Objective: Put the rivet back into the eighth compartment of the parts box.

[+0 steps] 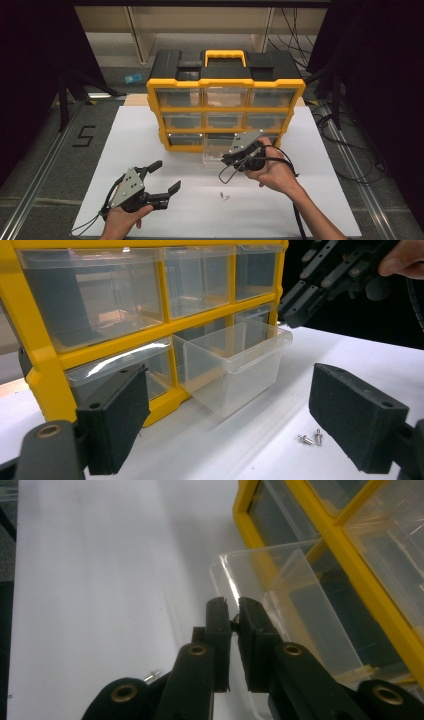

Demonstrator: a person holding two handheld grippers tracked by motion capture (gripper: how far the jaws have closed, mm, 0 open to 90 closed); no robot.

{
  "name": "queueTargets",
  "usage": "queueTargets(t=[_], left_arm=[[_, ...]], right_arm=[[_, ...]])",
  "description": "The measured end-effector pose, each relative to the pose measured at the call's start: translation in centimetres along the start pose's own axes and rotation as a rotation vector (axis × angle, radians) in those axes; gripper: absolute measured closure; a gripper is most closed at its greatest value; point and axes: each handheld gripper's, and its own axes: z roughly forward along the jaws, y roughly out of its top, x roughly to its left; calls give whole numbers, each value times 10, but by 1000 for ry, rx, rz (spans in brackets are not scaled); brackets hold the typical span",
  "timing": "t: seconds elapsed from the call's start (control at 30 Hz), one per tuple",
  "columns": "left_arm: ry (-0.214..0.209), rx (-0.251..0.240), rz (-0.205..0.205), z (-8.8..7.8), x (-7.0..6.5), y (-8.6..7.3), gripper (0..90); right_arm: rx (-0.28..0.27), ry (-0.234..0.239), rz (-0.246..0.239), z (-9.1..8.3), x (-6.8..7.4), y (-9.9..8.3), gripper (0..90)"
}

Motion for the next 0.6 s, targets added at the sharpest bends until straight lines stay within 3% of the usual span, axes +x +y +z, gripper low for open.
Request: queueTargets(t=[0.47,0.6], left_arm=[[0,1,0,-1,0,0,165],[1,5,2,-1,0,0,165]], right_arm=[[-19,-31,22,5,-13,2,842],[-26,-59,27,8,-20,-1,842]])
